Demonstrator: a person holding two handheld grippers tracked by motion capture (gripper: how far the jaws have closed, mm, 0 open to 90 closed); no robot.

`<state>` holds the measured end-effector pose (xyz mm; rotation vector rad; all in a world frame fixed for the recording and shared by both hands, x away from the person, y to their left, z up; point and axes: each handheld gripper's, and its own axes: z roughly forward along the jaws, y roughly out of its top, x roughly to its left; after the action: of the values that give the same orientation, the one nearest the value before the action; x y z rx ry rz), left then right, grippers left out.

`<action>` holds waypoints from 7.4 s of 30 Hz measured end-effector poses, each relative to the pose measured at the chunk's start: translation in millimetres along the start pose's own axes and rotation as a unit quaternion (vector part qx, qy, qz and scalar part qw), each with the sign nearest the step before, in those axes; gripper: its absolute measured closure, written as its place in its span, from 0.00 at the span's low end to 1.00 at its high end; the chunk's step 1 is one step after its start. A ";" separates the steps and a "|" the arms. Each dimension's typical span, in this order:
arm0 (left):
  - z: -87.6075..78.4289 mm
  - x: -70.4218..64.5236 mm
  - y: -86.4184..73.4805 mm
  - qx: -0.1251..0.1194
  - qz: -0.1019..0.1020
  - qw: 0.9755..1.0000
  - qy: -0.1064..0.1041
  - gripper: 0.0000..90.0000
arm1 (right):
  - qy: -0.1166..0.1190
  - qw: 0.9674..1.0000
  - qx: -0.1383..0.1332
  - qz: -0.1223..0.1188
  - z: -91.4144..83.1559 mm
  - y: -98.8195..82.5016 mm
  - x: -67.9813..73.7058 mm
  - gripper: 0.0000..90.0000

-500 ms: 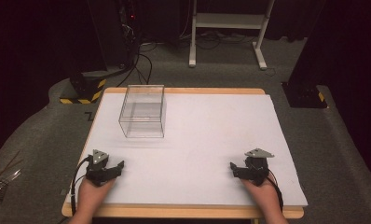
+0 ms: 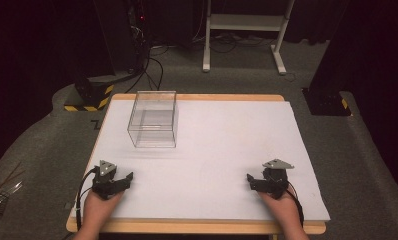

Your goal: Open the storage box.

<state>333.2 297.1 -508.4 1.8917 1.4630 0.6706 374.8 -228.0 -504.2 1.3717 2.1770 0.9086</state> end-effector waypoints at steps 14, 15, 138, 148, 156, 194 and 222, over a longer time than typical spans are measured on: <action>-0.4 -0.5 0.5 0.002 0.003 1.000 0.004 0.34 | 0.000 1.000 0.000 0.000 0.0 0.0 -0.1 0.17; -0.5 -0.6 0.5 0.002 0.003 1.000 0.004 0.34 | 0.000 1.000 0.000 0.000 0.0 0.0 -0.1 0.17; 61.2 -74.7 132.7 -0.059 -0.068 0.993 0.080 0.36 | 0.008 1.000 -0.004 0.006 -0.7 -0.3 -2.6 0.17; 58.1 -76.9 129.7 -0.060 -0.063 0.993 0.081 0.36 | 0.009 1.000 -0.004 0.006 -0.7 -0.3 -2.8 0.17; 52.8 -76.9 125.1 -0.062 -0.061 0.993 0.078 0.36 | 0.009 1.000 -0.004 0.008 -0.7 -0.4 -2.7 0.17; 7.1 -84.2 81.2 -0.079 -0.044 0.994 0.057 0.36 | 0.010 1.000 -0.004 0.009 -0.8 -0.4 -2.9 0.17; -32.7 -102.0 31.1 -0.096 -0.029 0.994 0.054 0.36 | 0.009 1.000 -0.004 0.008 -0.7 -0.4 -2.8 0.17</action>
<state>304.0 198.9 -464.3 1.6838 1.4575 0.8646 375.2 -230.9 -504.0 1.3848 2.1759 0.9382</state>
